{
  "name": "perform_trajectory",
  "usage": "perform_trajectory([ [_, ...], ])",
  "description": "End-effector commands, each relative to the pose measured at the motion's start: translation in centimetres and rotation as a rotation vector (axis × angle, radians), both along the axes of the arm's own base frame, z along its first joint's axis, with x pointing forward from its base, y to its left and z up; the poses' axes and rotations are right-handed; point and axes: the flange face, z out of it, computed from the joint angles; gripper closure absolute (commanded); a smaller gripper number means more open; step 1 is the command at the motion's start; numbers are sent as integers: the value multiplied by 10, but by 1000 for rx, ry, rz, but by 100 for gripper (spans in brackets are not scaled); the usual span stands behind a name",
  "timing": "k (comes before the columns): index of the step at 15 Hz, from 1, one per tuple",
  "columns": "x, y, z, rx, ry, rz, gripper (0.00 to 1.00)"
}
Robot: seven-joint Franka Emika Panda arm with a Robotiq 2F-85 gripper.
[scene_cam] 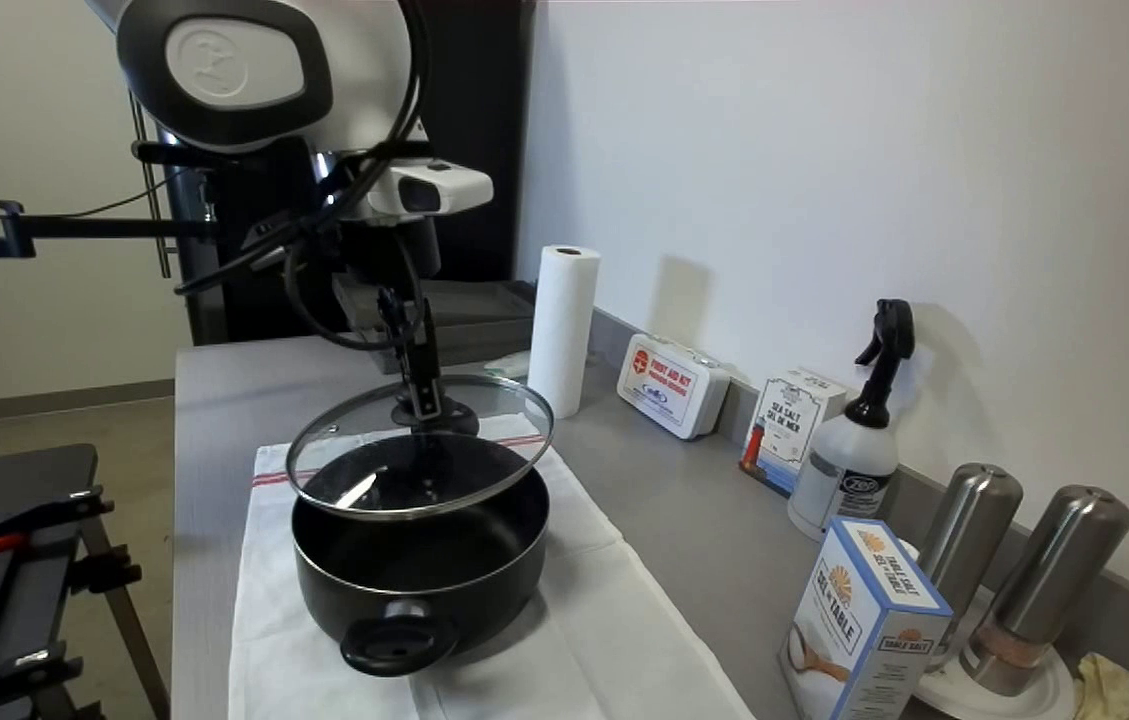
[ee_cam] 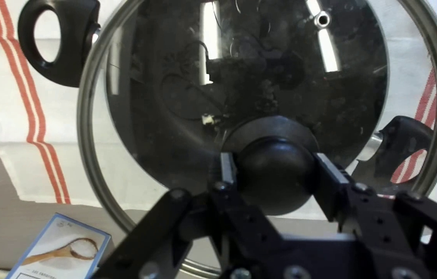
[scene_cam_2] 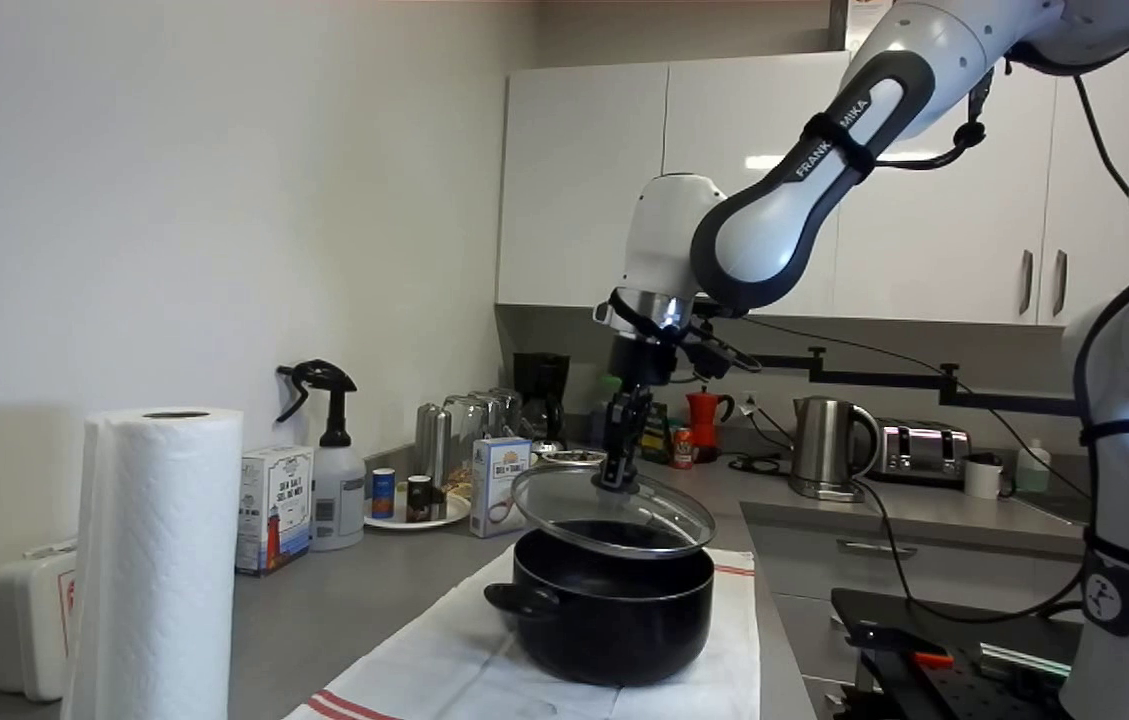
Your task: Put the lid on the black pot
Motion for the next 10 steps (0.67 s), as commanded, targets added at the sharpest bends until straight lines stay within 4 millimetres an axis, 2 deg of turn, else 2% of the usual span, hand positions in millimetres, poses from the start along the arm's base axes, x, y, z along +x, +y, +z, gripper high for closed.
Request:
perform_trajectory([
  [1, 11, -13, 0, -8, 3, -54, 75],
  [10, 22, -19, -25, -2, 38, -87, 75],
])
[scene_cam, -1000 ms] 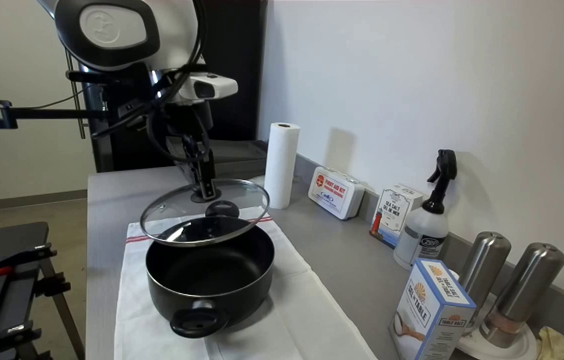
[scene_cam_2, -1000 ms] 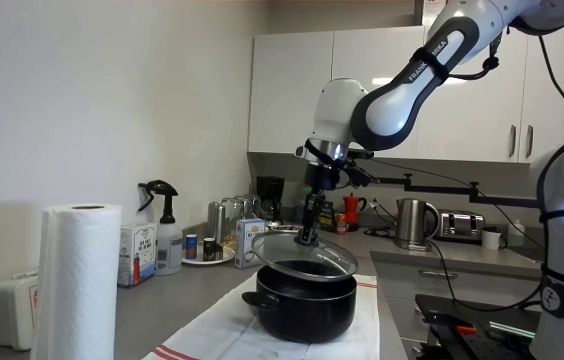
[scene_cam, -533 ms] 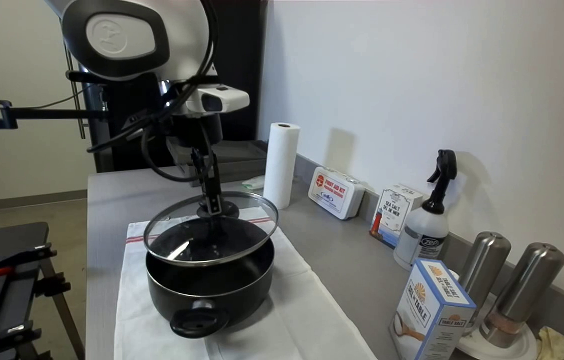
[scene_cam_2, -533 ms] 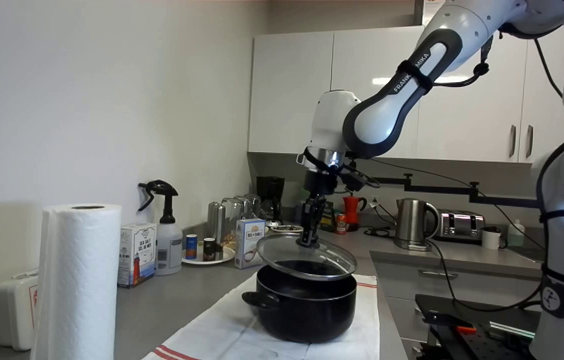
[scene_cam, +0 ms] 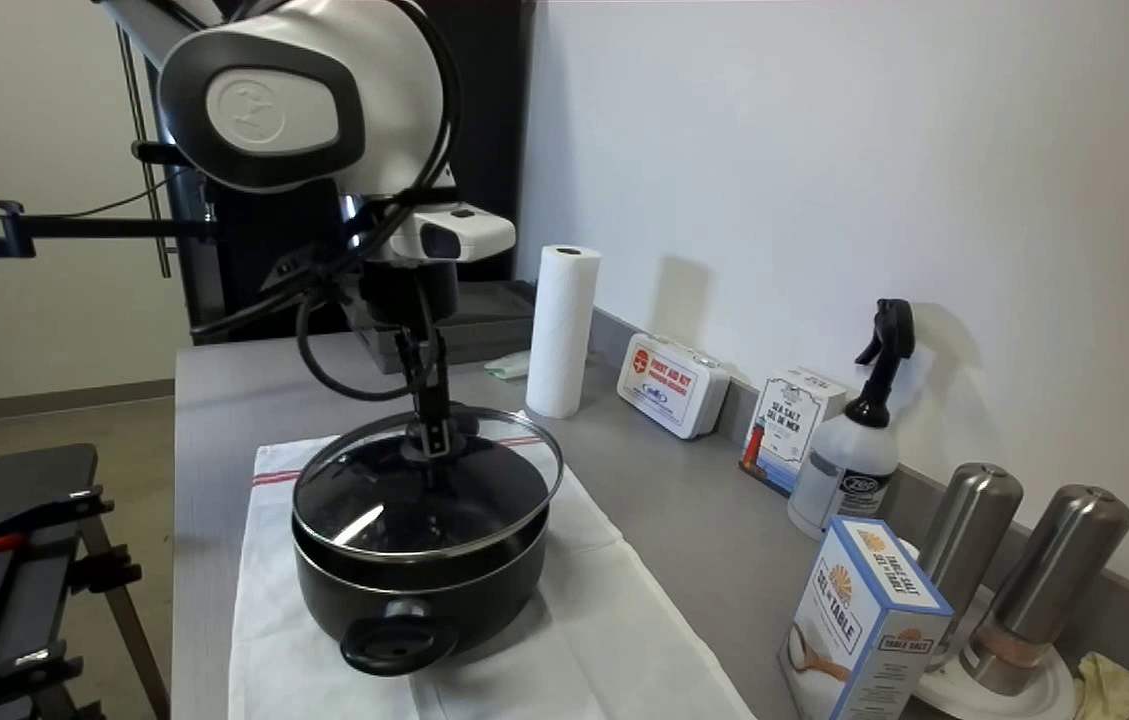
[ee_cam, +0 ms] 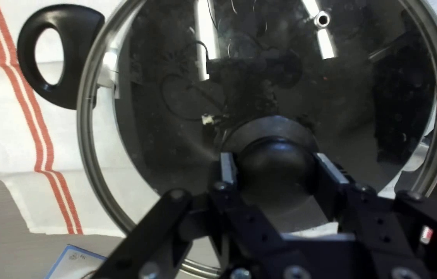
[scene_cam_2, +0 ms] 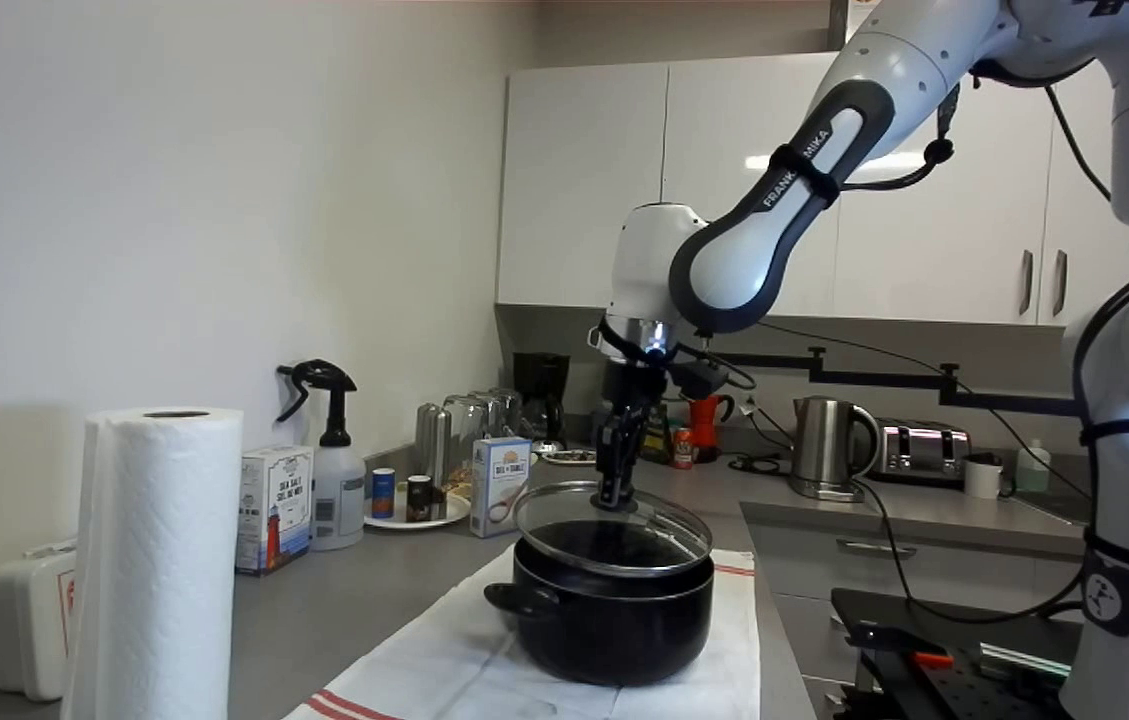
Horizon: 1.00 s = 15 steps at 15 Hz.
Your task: Put the lid on the black pot
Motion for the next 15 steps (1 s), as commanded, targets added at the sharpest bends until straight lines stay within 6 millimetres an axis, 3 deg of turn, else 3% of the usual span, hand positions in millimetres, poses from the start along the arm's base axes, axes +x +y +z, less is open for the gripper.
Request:
perform_trajectory([
  [1, 11, -1, -1, -10, -2, -15, 75],
  [15, 15, 4, -20, 5, 24, -6, 75],
])
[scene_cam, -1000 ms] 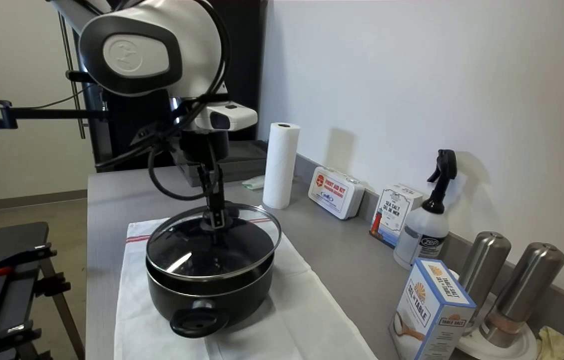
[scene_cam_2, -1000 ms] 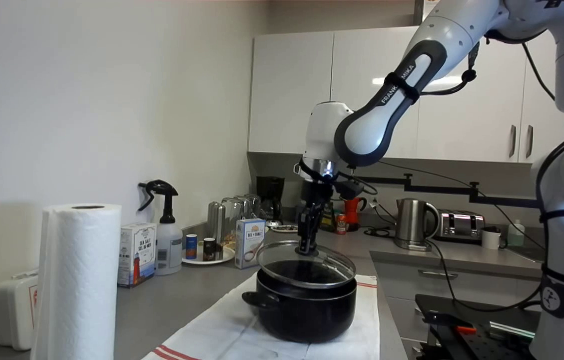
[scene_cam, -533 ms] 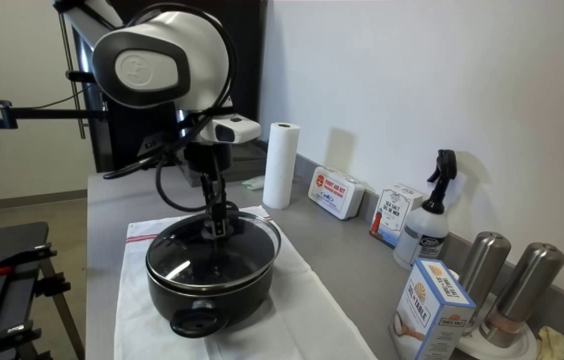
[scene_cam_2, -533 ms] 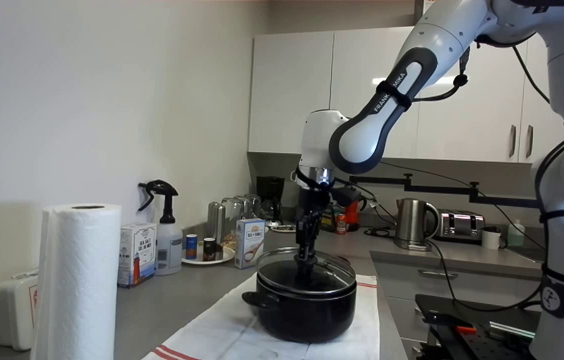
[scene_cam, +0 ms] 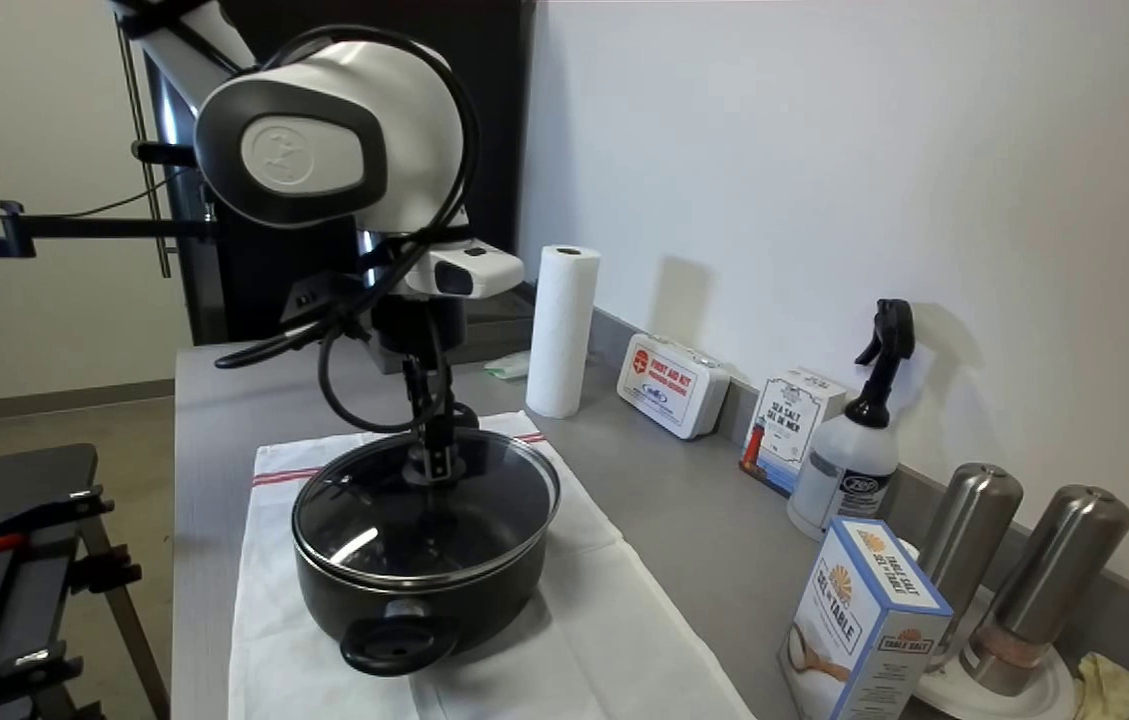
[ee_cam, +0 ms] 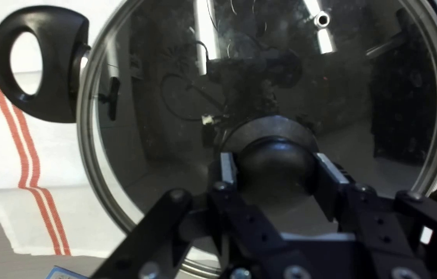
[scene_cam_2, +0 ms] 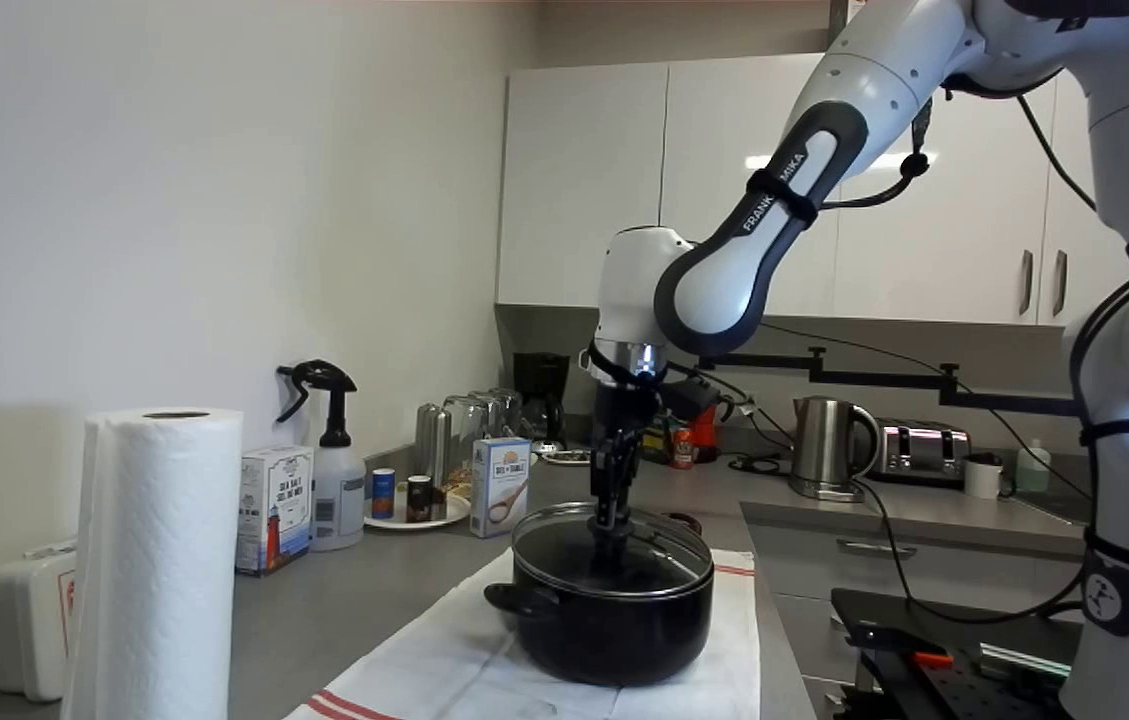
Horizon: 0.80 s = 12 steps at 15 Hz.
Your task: Put the lid on the black pot
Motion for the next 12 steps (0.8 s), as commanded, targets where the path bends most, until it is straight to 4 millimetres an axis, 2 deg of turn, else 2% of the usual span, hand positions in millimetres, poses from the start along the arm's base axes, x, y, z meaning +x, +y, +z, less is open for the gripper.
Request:
perform_trajectory([
  [1, 5, 4, 6, 4, -19, -3, 75],
  [12, -2, 7, 2, 62, -26, -33, 75],
])
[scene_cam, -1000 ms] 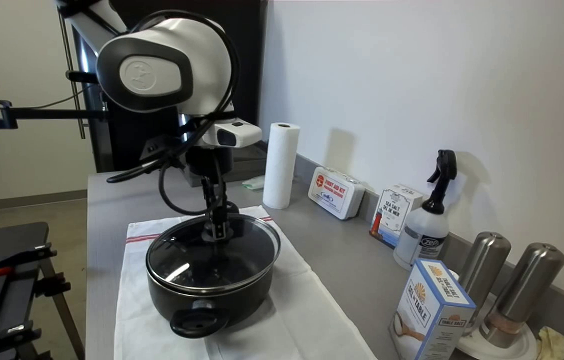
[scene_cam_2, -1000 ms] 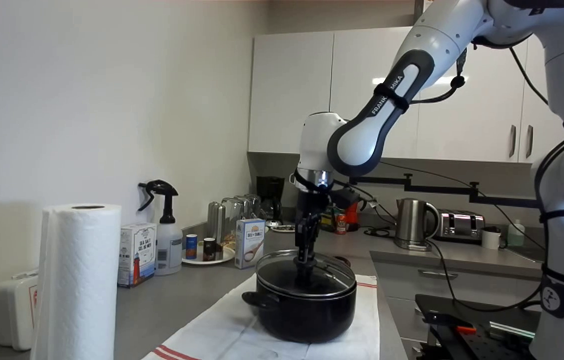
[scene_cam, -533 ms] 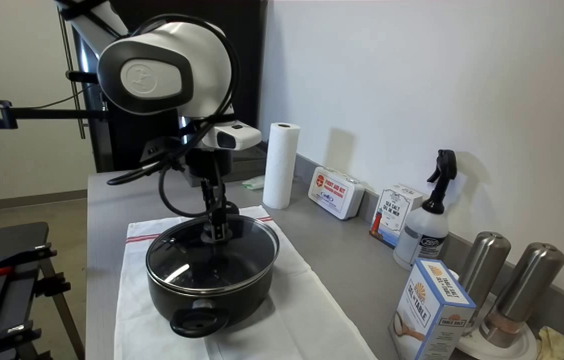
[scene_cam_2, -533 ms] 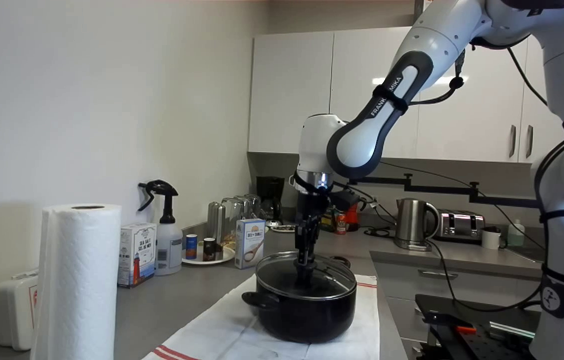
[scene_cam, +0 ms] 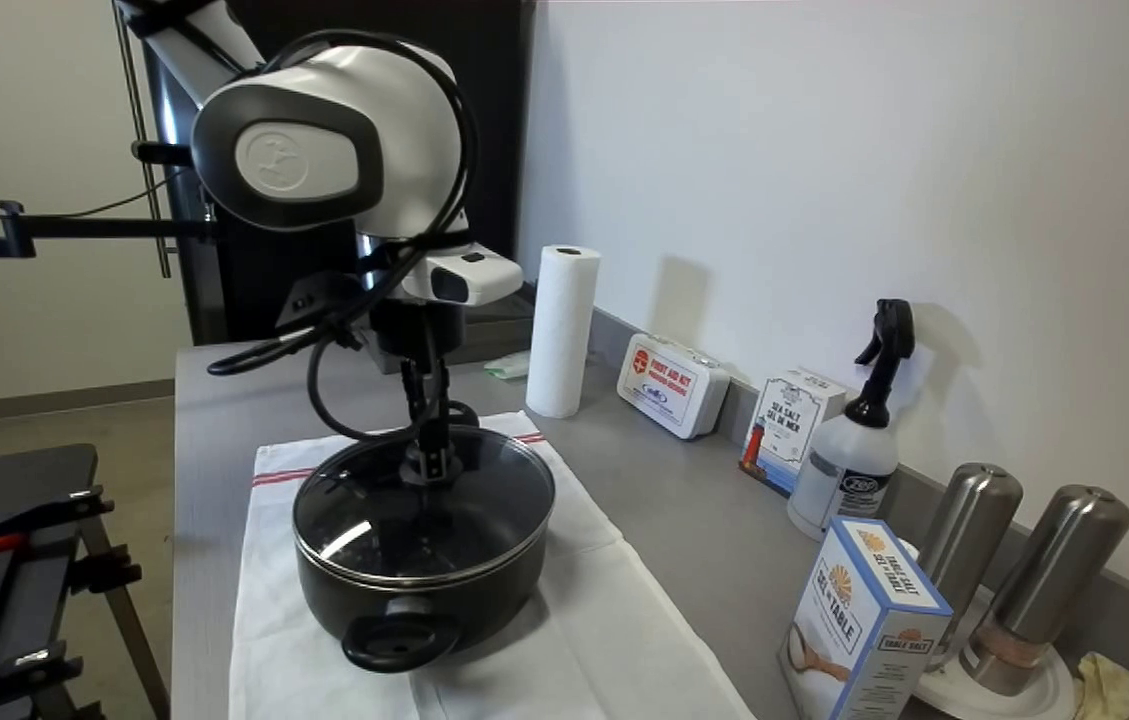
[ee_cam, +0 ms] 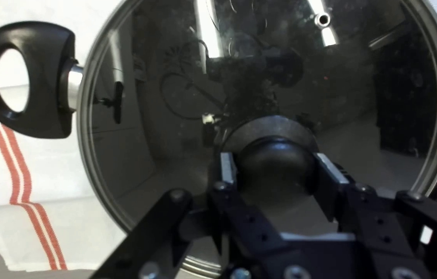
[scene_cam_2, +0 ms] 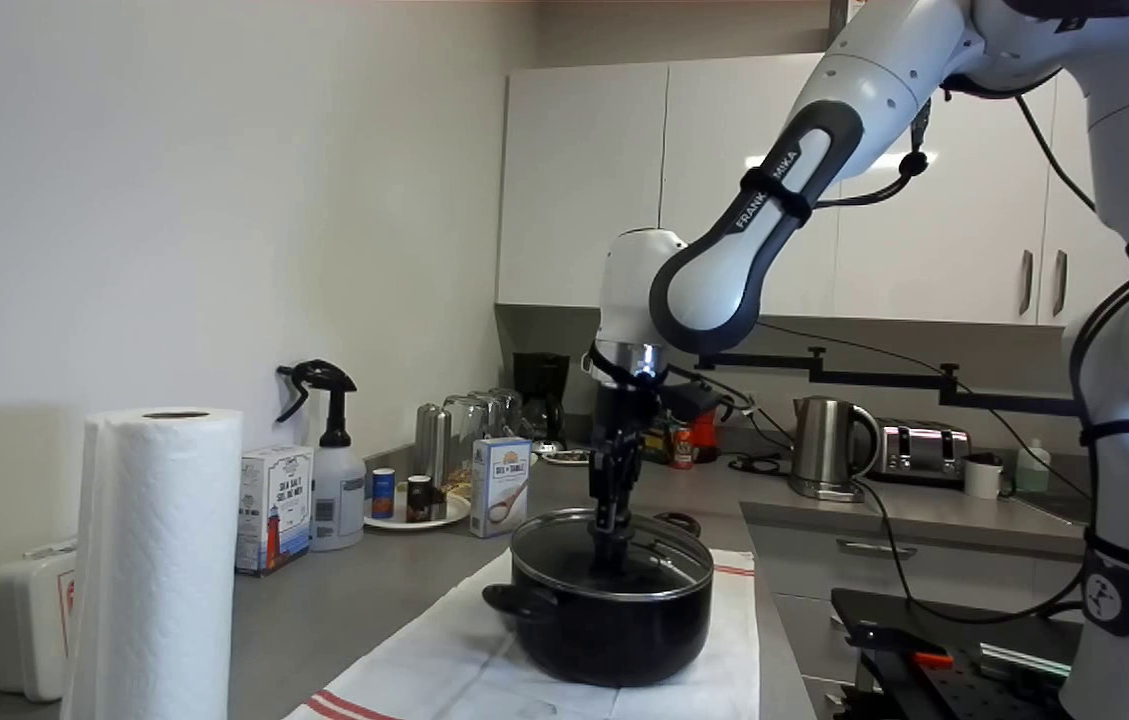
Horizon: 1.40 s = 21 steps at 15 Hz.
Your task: Put the lid on the black pot
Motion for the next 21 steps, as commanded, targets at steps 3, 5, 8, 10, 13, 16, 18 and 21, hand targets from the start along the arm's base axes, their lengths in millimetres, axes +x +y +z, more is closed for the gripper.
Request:
perform_trajectory([
  [3, -3, 7, 3, 36, -22, -4, 75],
  [5, -3, 6, 2, 38, -22, -9, 75],
  [8, -4, 6, 2, 38, -22, -13, 25],
  [10, -4, 7, 4, 31, -30, -13, 19],
  [13, -5, 11, 11, 19, -53, -5, 0],
  [16, -9, 15, 22, -4, -86, 4, 0],
  [18, -14, 17, 31, -28, -109, 5, 0],
  [21, -21, 19, 45, -59, -144, 3, 0],
])
